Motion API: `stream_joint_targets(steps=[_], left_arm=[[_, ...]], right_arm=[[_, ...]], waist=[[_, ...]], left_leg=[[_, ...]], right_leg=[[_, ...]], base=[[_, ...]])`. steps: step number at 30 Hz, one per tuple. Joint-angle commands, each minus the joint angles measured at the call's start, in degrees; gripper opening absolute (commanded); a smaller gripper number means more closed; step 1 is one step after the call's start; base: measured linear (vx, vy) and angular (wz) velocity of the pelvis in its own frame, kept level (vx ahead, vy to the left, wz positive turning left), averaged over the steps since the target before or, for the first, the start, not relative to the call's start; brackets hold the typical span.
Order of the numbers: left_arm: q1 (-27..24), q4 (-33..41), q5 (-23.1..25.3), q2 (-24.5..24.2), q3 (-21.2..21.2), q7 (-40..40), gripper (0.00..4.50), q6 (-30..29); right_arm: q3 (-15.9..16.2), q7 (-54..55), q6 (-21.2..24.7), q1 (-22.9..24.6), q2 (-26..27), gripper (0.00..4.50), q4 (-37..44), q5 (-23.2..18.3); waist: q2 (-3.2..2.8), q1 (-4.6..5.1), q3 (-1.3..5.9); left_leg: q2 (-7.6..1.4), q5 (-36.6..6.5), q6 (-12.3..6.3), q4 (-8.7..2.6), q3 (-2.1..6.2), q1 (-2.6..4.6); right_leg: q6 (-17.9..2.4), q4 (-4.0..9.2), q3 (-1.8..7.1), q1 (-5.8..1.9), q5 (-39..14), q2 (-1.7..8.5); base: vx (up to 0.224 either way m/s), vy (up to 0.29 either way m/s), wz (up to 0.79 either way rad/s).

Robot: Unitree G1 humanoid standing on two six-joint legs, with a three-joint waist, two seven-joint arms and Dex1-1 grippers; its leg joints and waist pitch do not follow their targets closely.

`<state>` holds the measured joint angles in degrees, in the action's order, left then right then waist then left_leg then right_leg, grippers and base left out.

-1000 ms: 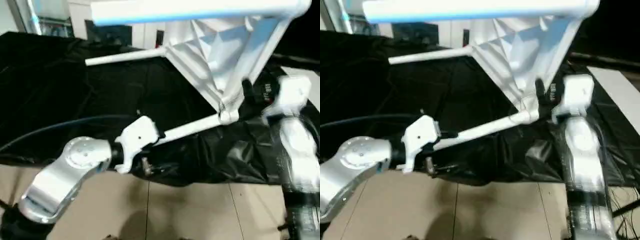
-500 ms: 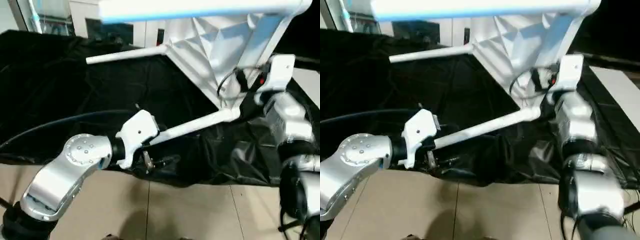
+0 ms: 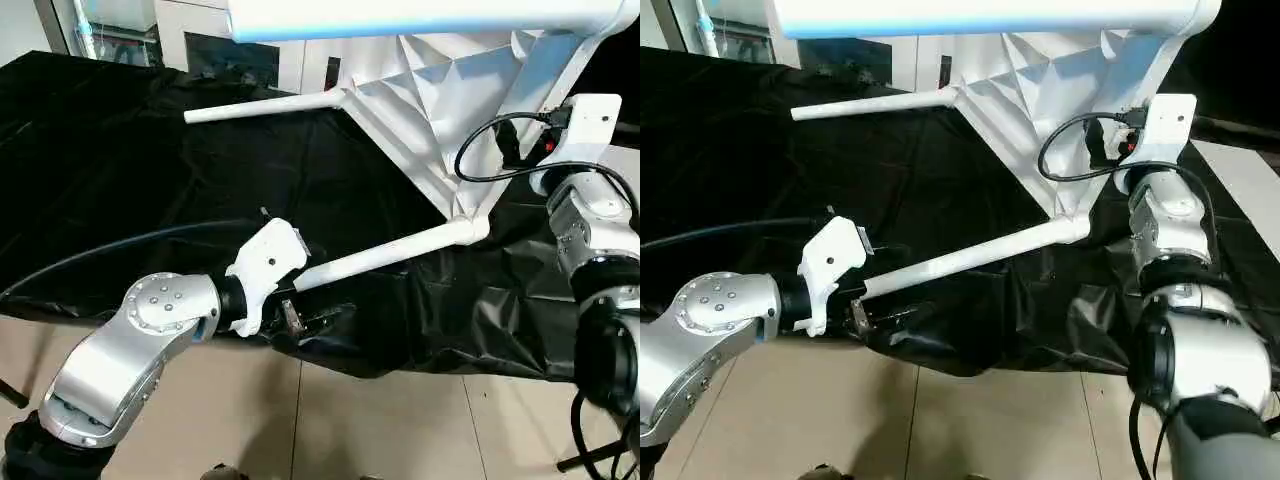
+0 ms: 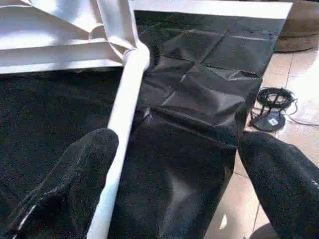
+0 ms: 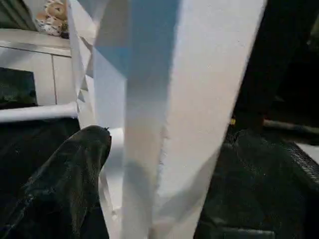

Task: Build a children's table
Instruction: Flip table

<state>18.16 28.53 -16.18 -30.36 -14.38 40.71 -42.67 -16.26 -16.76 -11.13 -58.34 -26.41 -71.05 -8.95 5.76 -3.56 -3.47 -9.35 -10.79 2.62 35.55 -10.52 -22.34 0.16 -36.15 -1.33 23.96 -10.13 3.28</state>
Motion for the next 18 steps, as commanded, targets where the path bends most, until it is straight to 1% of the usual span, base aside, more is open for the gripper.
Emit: stream_joint_targets(steps=[1, 2, 5, 6, 7, 9, 10, 11, 12, 13, 14, 16, 17, 18], left_arm=[[0.0, 1.1, -0.7, -0.2, 0.6, -0.2, 4.5, -0.7], [-0.1, 1.2, -0.7, -0.2, 0.6, -0.2, 4.5, -0.7], [-0.9, 2.3, -0.9, -0.9, 1.0, -0.4, 4.5, -1.5], [-1.0, 2.5, -1.0, -1.0, 1.1, -0.4, 4.5, -1.7], [-1.5, 3.3, -1.2, -1.4, 1.5, -0.4, 4.5, -2.3], [-1.7, 3.6, -1.4, -1.6, 1.7, -0.4, 4.5, -2.6], [-2.0, 3.9, -1.4, -1.9, 1.9, -0.4, 4.5, -2.8], [-2.1, 4.0, -1.5, -2.0, 2.0, -0.4, 4.5, -2.9], [-2.3, 4.3, -1.5, -2.2, 2.2, -0.5, 4.5, -3.1], [-2.8, 4.7, -1.7, -2.6, 2.7, -0.6, 4.5, -3.4], [-2.9, 4.8, -1.7, -2.7, 2.8, -0.6, 4.5, -3.5], [-3.2, 5.1, -1.8, -2.8, 3.1, -0.7, 4.5, -3.7], [-3.3, 5.2, -1.8, -2.8, 3.1, -0.8, 4.5, -3.8], [-3.4, 5.2, -1.8, -2.8, 3.2, -0.9, 4.5, -3.8]], right_arm=[[-1.3, -1.1, 1.8, -1.6, -1.3, 4.44, -1.5, -0.8], [-1.3, -1.4, 2.0, -1.7, -1.2, 4.44, -1.7, -0.8], [-1.4, -2.7, 4.1, -2.6, -0.8, 4.44, -3.5, -0.5], [-1.4, -2.9, 4.4, -2.7, -0.7, 4.44, -3.7, -0.5], [-1.5, -4.3, 5.5, -3.3, -0.4, 4.44, -4.5, -0.6], [-1.4, -5.1, 5.8, -3.6, -0.2, 4.44, -4.8, -0.7], [-0.7, -6.9, 6.1, -3.7, -0.1, 4.44, -5.1, 0.0], [-0.4, -7.6, 6.1, -3.7, 0.0, 4.44, -5.1, 0.2], [0.3, -9.6, 6.2, -3.7, 0.2, 4.44, -5.2, 0.8], [1.7, -13.3, 6.1, -3.6, 0.4, 4.44, -5.3, 2.0], [2.2, -14.3, 6.1, -3.5, 0.4, 4.44, -5.3, 2.4], [2.9, -16.8, 5.8, -3.3, 0.4, 4.44, -5.2, 3.2], [3.1, -17.4, 5.7, -3.2, 0.4, 4.44, -5.2, 3.3], [3.2, -18.4, 5.6, -3.1, 0.4, 4.44, -5.1, 3.5]], waist=[[-0.2, -0.17, 3.25], [-0.24, -0.19, 3.23], [-0.25, -0.25, 2.74], [-0.23, -0.21, 2.77], [-0.28, -0.18, 2.54], [-0.36, -0.22, 2.47], [-0.24, -0.27, 2.25], [-0.44, -0.4, 2.21], [-0.25, -0.37, 2.06], [-0.2, -0.25, 2.04], [-0.23, -0.17, 1.89], [-0.25, -0.07, 1.84], [-0.15, -0.02, 1.82], [-0.21, -0.02, 1.8]], left_leg=[[-2.83, -13.1, 0.32, -4.1, 0.97, 0.85], [-2.88, -13.1, 0.19, -4.09, 0.95, 0.88], [-2.93, -13.8, 0.21, -4.31, 1.09, 0.73], [-2.93, -13.9, 0.3, -4.29, 1.11, 0.71], [-2.99, -14.4, 0.43, -4.41, 1.16, 0.72], [-3.06, -14.9, 0.45, -4.42, 1.16, 0.81], [-3.13, -15.3, 0.49, -4.47, 1.13, 0.91], [-3.2, -15.3, 0.64, -4.51, 1.17, 0.97], [-3.18, -15.3, 0.61, -4.53, 1.16, 0.86], [-3.27, -14.8, 0.49, -4.57, 1.24, 0.61], [-3.33, -14.2, 0.45, -4.64, 1.32, 0.4], [-3.44, -13.7, 0.54, -4.6, 1.29, 0.52], [-3.53, -13.4, 0.49, -4.58, 1.29, 0.64], [-3.58, -13.1, 0.29, -4.54, 1.25, 0.73]], right_leg=[[-11.0, 3.9, 1.65, -2.36, -13.2, 3.6], [-11.2, 3.92, 1.64, -2.28, -13.1, 3.66], [-11.2, 4.06, 1.61, -2.21, -14.3, 3.8], [-11.2, 4.03, 1.58, -2.26, -14.5, 3.79], [-11.4, 4.07, 1.49, -2.17, -15.0, 3.84], [-11.4, 4.19, 1.48, -2.1, -15.6, 3.93], [-11.5, 4.25, 1.45, -1.92, -15.9, 3.95], [-11.7, 4.21, 1.41, -1.98, -16.1, 4.11], [-11.8, 4.23, 1.33, -1.97, -16.2, 4.06], [-12.0, 4.12, 1.23, -2.26, -15.9, 4.19], [-12.0, 4.12, 1.17, -2.42, -16.1, 4.31], [-12.3, 4.15, 1.18, -2.42, -16.0, 4.49], [-12.6, 4.11, 1.16, -2.35, -15.8, 4.46], [-13.0, 4.07, 1.2, -2.32, -15.3, 4.49]], base=[[0.0, 0.0, 0.0], [0.0, 0.0, 0.0], [0.0, 0.0, 0.0], [0.0, 0.0, 0.0], [0.0, 0.0, 0.0], [0.0, 0.0, 0.0], [0.0, 0.0, 0.0], [0.0, 0.0, 0.0], [0.0, 0.0, 0.0], [0.0, 0.0, 0.0], [0.0, 0.0, 0.0], [0.0, 0.0, 0.0], [0.0, 0.0, 0.0], [0.0, 0.0, 0.0]])
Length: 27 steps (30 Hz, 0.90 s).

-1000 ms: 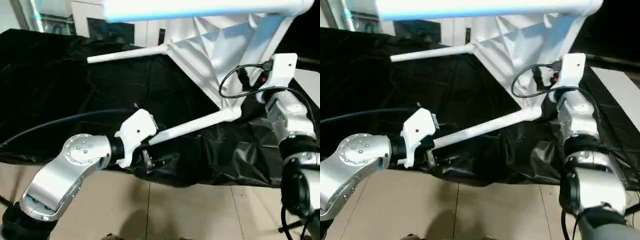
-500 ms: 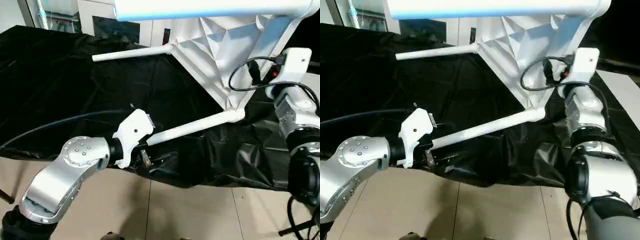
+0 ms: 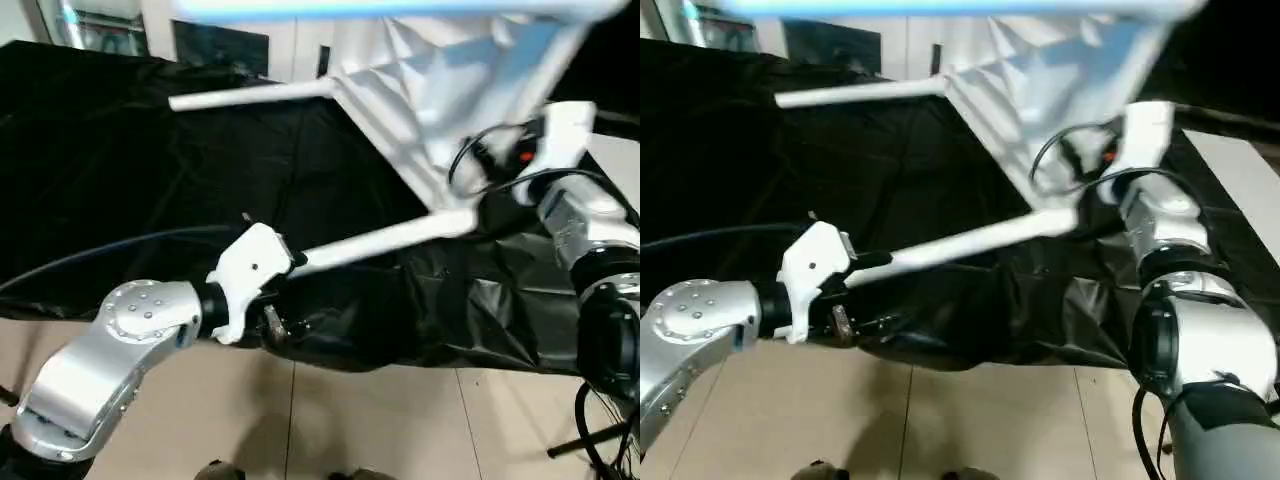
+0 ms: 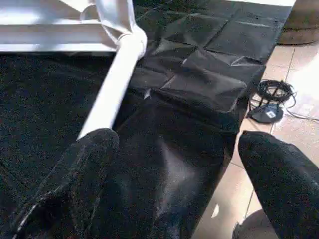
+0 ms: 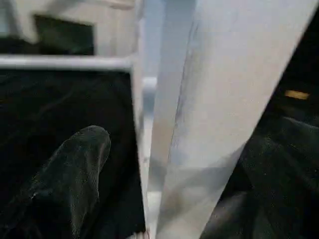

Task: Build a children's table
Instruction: Flip table

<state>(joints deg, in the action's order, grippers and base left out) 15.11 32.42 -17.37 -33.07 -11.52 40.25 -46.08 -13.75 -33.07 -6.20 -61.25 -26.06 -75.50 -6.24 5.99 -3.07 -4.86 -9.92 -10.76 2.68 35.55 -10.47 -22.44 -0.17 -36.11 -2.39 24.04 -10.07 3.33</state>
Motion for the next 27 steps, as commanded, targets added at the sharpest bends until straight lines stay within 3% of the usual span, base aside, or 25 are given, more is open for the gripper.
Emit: stream_joint_targets(steps=[1, 11, 15, 18, 19, 23, 25, 26, 27], left_arm=[[-0.2, 1.2, -0.5, 0.2, 0.1, -0.7, 4.5, -0.4], [1.5, -0.8, 0.0, 1.7, -1.1, -1.2, 4.5, 1.1], [2.3, -1.6, 0.2, 2.8, -1.1, -2.0, 4.5, 2.3], [2.9, -2.9, 2.2, 4.2, -1.2, -4.6, 4.5, 3.5], [3.4, -3.9, 3.8, 5.0, -1.1, -6.6, 4.5, 4.1], [4.6, -7.0, 6.5, 7.8, 1.0, -12.7, 4.5, 4.4], [5.4, -8.6, 6.7, 10.7, 3.5, -16.6, 4.5, 4.8], [5.7, -9.1, 6.4, 12.0, 4.7, -18.2, 4.5, 4.9], [5.8, -9.2, 5.4, 13.9, 6.3, -19.5, 4.5, 5.0]], right_arm=[[0.9, -3.9, 0.1, 0.4, 0.1, 4.44, -0.3, 0.7], [-0.1, -12.3, -3.0, 5.5, 3.9, 4.44, 5.4, -3.0], [0.8, -3.6, -5.5, 6.2, 6.2, 4.44, 6.5, -1.1], [0.6, 3.2, -6.8, 5.8, 7.6, 4.44, 6.0, -0.3], [0.8, 6.3, -6.6, 5.5, 8.2, 4.44, 5.8, 0.4], [1.7, 12.9, -7.0, 4.3, 9.1, 4.44, 4.8, 2.1], [1.1, 16.1, -7.1, 3.5, 9.6, 4.44, 4.3, 1.6], [0.9, 17.6, -7.2, 3.2, 9.8, 4.44, 4.1, 1.5], [-0.6, 18.2, -7.6, 2.8, 10.5, 4.44, 4.0, -0.1]], waist=[[-0.52, -0.54, 3.27], [-0.69, -0.66, 4.1], [-0.89, -0.71, 4.15], [-0.96, -0.81, 4.22], [-1.23, -0.94, 4.27], [-0.94, -1.11, 4.36], [-0.33, -1.11, 4.45], [-0.5, -1.27, 4.47], [-0.26, -1.3, 4.51]], left_leg=[[-3.0, -12.6, 0.08, -4.46, 1.13, 0.91], [-3.23, -8.6, -1.38, -4.17, 0.96, 1.02], [-3.25, -9.2, -0.11, -4.29, 0.91, 1.36], [-3.24, -10.4, 1.14, -4.33, 0.84, 1.57], [-3.21, -10.7, 1.51, -4.35, 0.87, 1.66], [-3.02, -10.8, 2.09, -4.36, 0.84, 1.51], [-3.0, -10.2, 2.02, -4.31, 0.79, 1.3], [-2.89, -10.0, 1.97, -4.24, 0.83, 1.35], [-2.91, -9.8, 1.55, -4.17, 0.75, 1.37]], right_leg=[[-13.2, 3.96, 2.28, -2.43, -14.4, 4.44], [-15.7, 3.35, 2.34, -3.12, -8.8, 4.61], [-15.6, 3.48, 2.28, -2.81, -10.6, 4.62], [-14.7, 3.52, 2.27, -2.64, -11.0, 4.42], [-14.3, 3.48, 2.25, -2.63, -10.9, 4.38], [-12.9, 3.46, 2.26, -2.7, -10.7, 4.28], [-12.5, 3.35, 2.27, -2.88, -10.1, 4.36], [-12.4, 3.31, 2.23, -2.84, -10.0, 4.34], [-12.3, 3.36, 2.28, -2.75, -9.7, 4.38]], base=[[0.0, 0.0, 0.0], [0.0, 0.0, 0.0], [0.0, 0.0, 0.0], [0.0, 0.0, 0.0], [0.0, 0.0, 0.0], [0.0, 0.0, 0.0], [0.0, 0.0, 0.0], [0.0, 0.0, 0.0], [0.0, 0.0, 0.0]])
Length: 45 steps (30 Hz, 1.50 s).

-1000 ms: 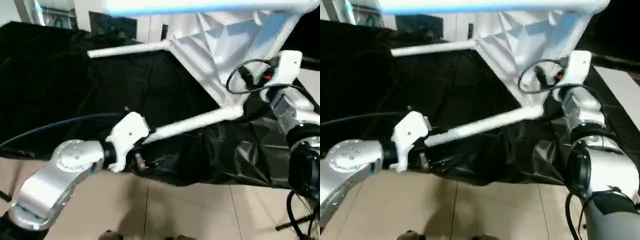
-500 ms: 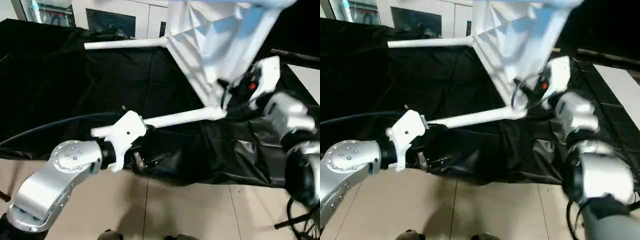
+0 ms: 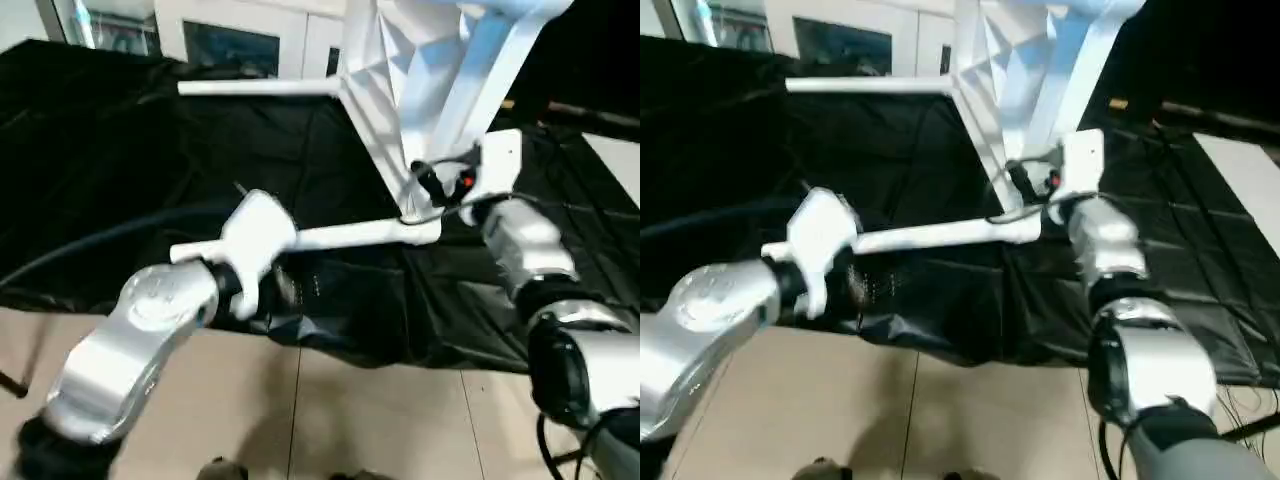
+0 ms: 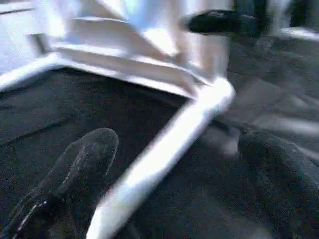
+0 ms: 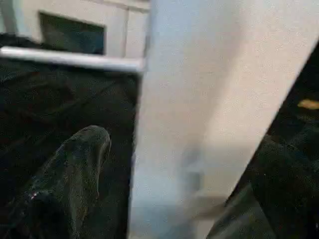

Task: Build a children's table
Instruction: Flip table

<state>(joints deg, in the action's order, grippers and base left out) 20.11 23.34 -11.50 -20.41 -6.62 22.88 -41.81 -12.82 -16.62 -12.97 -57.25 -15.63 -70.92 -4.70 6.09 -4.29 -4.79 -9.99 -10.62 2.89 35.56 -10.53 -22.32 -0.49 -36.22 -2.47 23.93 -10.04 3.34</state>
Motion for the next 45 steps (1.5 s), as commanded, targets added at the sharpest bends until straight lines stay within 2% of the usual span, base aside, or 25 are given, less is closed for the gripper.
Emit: stream_joint_targets(steps=[1, 4, 8, 10, 16, 20, 21, 25, 27, 30, 31, 32, 38, 42, 45], left_arm=[[0.5, 0.2, -0.9, 1.4, 1.4, -1.8, 4.5, 0.7], [-0.9, 1.4, -0.9, 1.6, 0.5, -0.9, 4.5, 1.7], [-1.4, 1.6, -0.9, 2.0, -0.1, -0.8, 4.5, 2.0], [-1.1, 1.4, -0.6, 2.4, -0.1, -1.0, 4.5, 2.1], [-0.9, 1.2, -0.5, 2.3, -0.3, -0.7, 4.5, 3.1], [-1.4, 1.5, -0.4, 2.1, -0.5, -0.6, 4.5, 3.3], [-1.4, 1.5, -0.4, 2.2, -0.6, -0.6, 4.5, 3.3], [-1.4, 1.5, -0.4, 2.3, -0.6, -0.5, 4.5, 3.4], [-1.3, 1.3, -0.4, 2.3, -0.6, -0.4, 4.5, 3.6], [-1.1, 1.0, -0.4, 2.3, -0.6, -0.4, 4.5, 3.8], [-1.0, 1.0, -0.5, 2.2, -0.5, -0.3, 4.5, 3.8], [-0.9, 0.9, -0.5, 2.2, -0.5, -0.3, 4.5, 3.9], [-0.6, 0.8, -0.3, 1.9, -0.4, -0.3, 4.5, 4.2], [-0.4, 0.5, 0.1, 1.8, -0.6, -0.3, 4.5, 4.8], [0.1, 0.3, 0.6, 1.5, -0.9, -0.3, 4.5, 5.5]], right_arm=[[-2.0, 1.6, -0.9, -1.2, 0.3, 4.44, -0.6, -2.2], [-2.8, 1.6, -1.2, -1.2, 1.2, 4.28, -0.3, -2.7], [-3.4, 2.0, -0.8, -1.6, 1.4, 4.0, -0.5, -3.3], [-3.7, 2.1, -0.6, -1.9, 1.5, 3.87, -0.9, -3.7], [-3.8, 1.1, -0.5, -2.1, 1.5, 3.3, -1.4, -3.7], [-3.5, 1.8, 0.0, -2.0, 1.3, 2.99, -1.7, -3.2], [-3.4, 2.0, 0.1, -2.0, 1.2, 2.79, -1.8, -3.0], [-3.0, 2.5, 0.3, -2.0, 1.0, 2.65, -2.0, -2.8], [-2.8, 2.7, 0.3, -2.1, 0.8, 2.37, -2.2, -2.7], [-2.6, 3.0, 0.3, -2.2, 0.6, 2.17, -2.4, -2.4], [-2.4, 3.3, 0.3, -2.3, 0.5, 2.17, -2.4, -2.1], [-2.2, 3.5, 0.2, -2.4, 0.4, 1.98, -2.4, -1.9], [0.0, 7.4, -0.3, -2.7, -0.6, 1.89, -2.3, 0.9], [2.8, 10.8, -1.8, -3.0, -2.3, 1.88, -1.4, 4.4], [4.1, 13.3, -2.4, -3.3, -3.6, 1.88, -0.7, 6.9]], waist=[[-0.22, -0.22, 4.46], [-0.21, -0.44, 4.51], [-0.42, -0.77, 4.73], [-0.66, -0.95, 4.59], [-0.41, -0.82, 4.58], [-0.36, -0.89, 4.77], [-0.39, -0.89, 4.77], [-0.38, -0.9, 4.9], [-0.44, -0.94, 4.98], [-0.52, -0.93, 4.95], [-0.54, -0.95, 4.95], [-0.56, -0.93, 4.9], [-0.48, -0.91, 4.88], [-0.49, -0.99, 4.88], [-0.47, -1.18, 5.03]], left_leg=[[-2.85, -9.8, 0.89, -4.16, 0.8, 1.13], [-2.89, -8.6, -0.47, -4.1, 0.78, 1.13], [-2.87, -6.8, -1.12, -3.94, 0.64, 1.2], [-2.93, -8.6, -0.73, -4.06, 0.66, 1.41], [-2.89, -10.5, 0.42, -4.18, 0.82, 1.17], [-2.88, -9.1, 0.19, -4.07, 0.81, 1.11], [-2.86, -8.7, 0.12, -4.02, 0.77, 1.11], [-2.83, -7.8, -0.13, -3.94, 0.72, 1.12], [-2.82, -7.6, -0.23, -3.87, 0.68, 1.13], [-2.83, -8.0, -0.09, -3.91, 0.7, 1.14], [-2.85, -8.3, 0.07, -3.91, 0.7, 1.19], [-2.83, -8.3, 0.17, -3.92, 0.72, 1.12], [-2.78, -8.5, 0.53, -3.92, 0.7, 1.19], [-2.75, -9.0, 0.9, -3.9, 0.65, 1.25], [-2.67, -7.6, 0.86, -3.75, 0.58, 1.25]], right_leg=[[-11.9, 3.46, 2.38, -2.8, -9.3, 4.46], [-11.6, 3.3, 2.27, -2.59, -8.3, 4.31], [-12.3, 2.98, 2.25, -2.59, -5.5, 4.15], [-12.1, 3.25, 2.23, -2.42, -7.5, 4.18], [-11.1, 3.45, 2.21, -2.59, -10.0, 4.33], [-11.2, 3.26, 2.22, -2.68, -8.8, 4.35], [-11.4, 3.21, 2.2, -2.67, -8.3, 4.3], [-11.8, 3.0, 2.16, -2.74, -6.7, 4.21], [-12.0, 2.97, 2.18, -2.78, -6.4, 4.26], [-12.0, 3.02, 2.15, -2.78, -6.7, 4.21], [-12.0, 3.05, 2.15, -2.74, -7.1, 4.24], [-11.9, 3.03, 2.17, -2.75, -7.0, 4.21], [-11.5, 3.07, 2.18, -2.72, -7.6, 4.21], [-11.2, 3.14, 2.19, -2.62, -8.0, 4.13], [-11.1, 2.9, 2.17, -2.64, -6.5, 4.02]], base=[[0.0, 0.0, 0.0], [0.0, 0.0, 0.0], [0.0, 0.0, 0.0], [0.0, 0.0, 0.0], [0.0, 0.0, 0.0], [0.0, 0.0, 0.0], [0.0, 0.0, 0.0], [0.0, 0.0, 0.0], [0.0, 0.0, 0.0], [0.0, 0.0, 0.0], [0.0, 0.0, 0.0], [0.0, 0.0, 0.0], [0.0, 0.0, 0.0], [0.0, 0.0, 0.0], [0.0, 0.0, 0.0]])
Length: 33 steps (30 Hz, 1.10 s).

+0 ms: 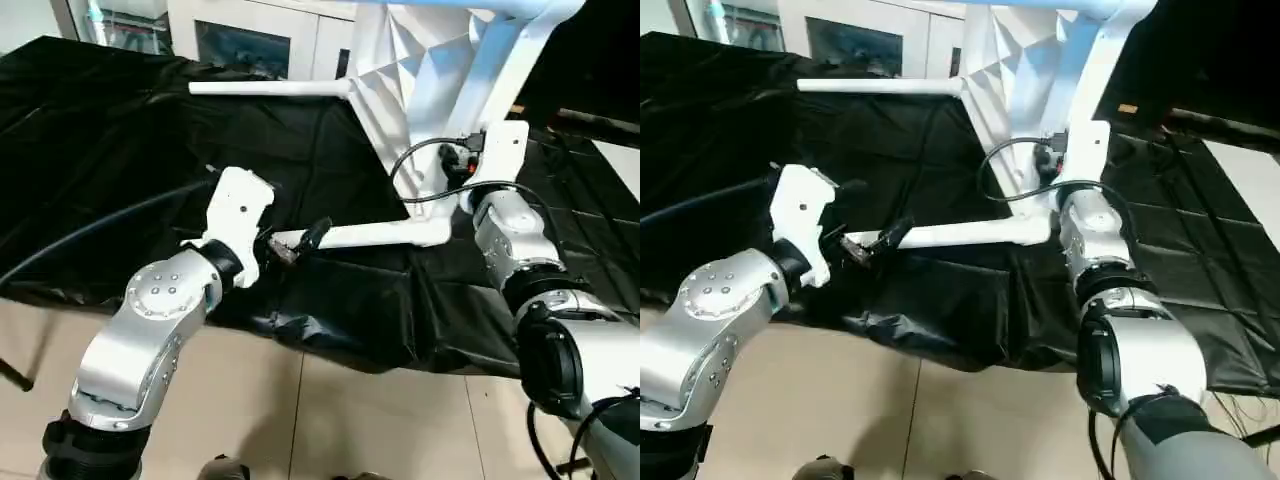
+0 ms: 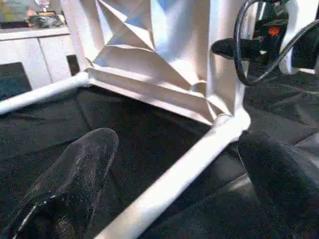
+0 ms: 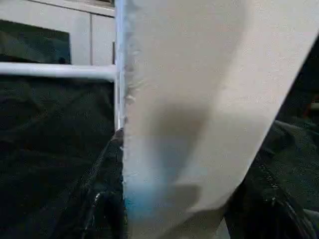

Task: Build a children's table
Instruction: Flip table

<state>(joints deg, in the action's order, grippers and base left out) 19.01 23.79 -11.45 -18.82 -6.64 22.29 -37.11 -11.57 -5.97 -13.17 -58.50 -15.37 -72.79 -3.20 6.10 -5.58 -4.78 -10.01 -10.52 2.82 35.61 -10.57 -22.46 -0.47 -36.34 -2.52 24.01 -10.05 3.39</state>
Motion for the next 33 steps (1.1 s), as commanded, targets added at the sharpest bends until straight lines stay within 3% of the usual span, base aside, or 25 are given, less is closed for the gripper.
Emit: stream_joint_targets(steps=[1, 8, 11, 13, 16, 21, 25, 26, 33], left_arm=[[1.4, -0.1, 0.8, -0.3, -1.0, 0.5, 4.5, 1.0], [3.2, 0.2, 0.9, -0.5, -1.3, 1.0, 4.5, 1.8], [3.8, 0.3, 0.9, -0.4, -1.3, 1.1, 4.5, 1.9], [4.1, 0.5, 0.9, -0.4, -1.4, 1.2, 4.5, 2.0], [4.4, 0.6, 0.8, -0.4, -1.5, 1.2, 4.5, 2.2], [5.0, 1.1, 1.0, -0.6, -1.5, 1.3, 4.5, 2.5], [6.8, 2.4, 0.7, -0.9, -1.6, 1.6, 4.5, 1.9], [7.2, 2.7, 0.6, -1.0, -1.6, 1.7, 4.5, 1.8], [12.9, 5.3, -1.0, -0.6, 0.0, 1.6, 4.5, 0.5]], right_arm=[[3.3, 3.8, -2.4, -2.3, -4.5, 1.88, 1.4, 6.2], [6.3, 7.8, -5.4, -4.7, -9.2, 1.88, 4.5, 10.3], [6.8, 7.6, -5.9, -5.6, -10.2, 1.79, 5.6, 10.8], [7.0, 7.3, -6.1, -6.2, -10.8, 1.75, 6.5, 11.1], [7.8, 7.5, -6.5, -7.0, -11.7, 1.71, 7.6, 11.7], [9.6, 7.9, -7.9, -9.2, -13.4, 1.69, 9.5, 13.6], [11.1, 8.2, -8.7, -9.6, -14.0, 1.69, 10.5, 15.6], [11.4, 8.4, -8.8, -9.6, -14.1, 1.69, 10.6, 16.0], [14.4, 10.2, -9.2, -9.8, -15.0, 1.62, 11.6, 19.2]], waist=[[-0.45, 0.06, 5.06], [-0.34, -0.68, 5.41], [-0.12, -0.69, 5.62], [-0.11, -0.6, 5.4], [0.02, 0.1, 5.22], [0.09, 0.51, 5.33], [0.54, 0.39, 5.68], [0.42, 0.27, 5.59], [0.62, 0.37, 5.35]], left_leg=[[-2.6, -7.4, 0.77, -3.75, 0.57, 1.35], [-2.29, -3.3, -0.74, -3.21, 0.23, 0.99], [-1.98, -0.4, -1.94, -2.57, 0.05, 0.19], [-2.07, -2.9, -2.28, -2.54, -0.02, 0.07], [-2.24, -5.9, -1.27, -2.62, 0.06, 0.08], [-2.28, -5.2, -1.2, -2.46, 0.04, 0.11], [-2.1, -1.7, -2.71, -2.02, -0.09, -0.24], [-2.07, -1.1, -3.34, -1.94, -0.2, -0.26], [-2.13, -2.4, -2.7, -1.92, -0.25, -0.36]], right_leg=[[-11.1, 2.98, 2.24, -2.8, -6.1, 3.98], [-11.5, 2.31, 2.27, -2.98, -1.5, 3.65], [-11.3, 1.75, 2.32, -2.92, 2.5, 3.36], [-11.0, 2.06, 2.41, -2.76, -0.7, 3.54], [-10.1, 2.52, 2.37, -2.55, -6.1, 3.64], [-10.1, 2.34, 2.3, -2.42, -5.5, 3.44], [-10.5, 1.67, 2.34, -2.53, -1.0, 3.29], [-10.6, 1.64, 2.38, -2.36, 0.0, 3.27], [-10.2, 1.86, 2.39, -2.35, -2.8, 3.27]], base=[[0.0, 0.0, 0.0], [0.0, 0.0, 0.0], [0.0, 0.0, 0.0], [0.0, 0.0, 0.0], [0.0, 0.0, 0.0], [0.0, 0.0, 0.0], [0.0, 0.0, 0.0], [0.0, 0.0, 0.0], [0.0, 0.0, 0.0]])
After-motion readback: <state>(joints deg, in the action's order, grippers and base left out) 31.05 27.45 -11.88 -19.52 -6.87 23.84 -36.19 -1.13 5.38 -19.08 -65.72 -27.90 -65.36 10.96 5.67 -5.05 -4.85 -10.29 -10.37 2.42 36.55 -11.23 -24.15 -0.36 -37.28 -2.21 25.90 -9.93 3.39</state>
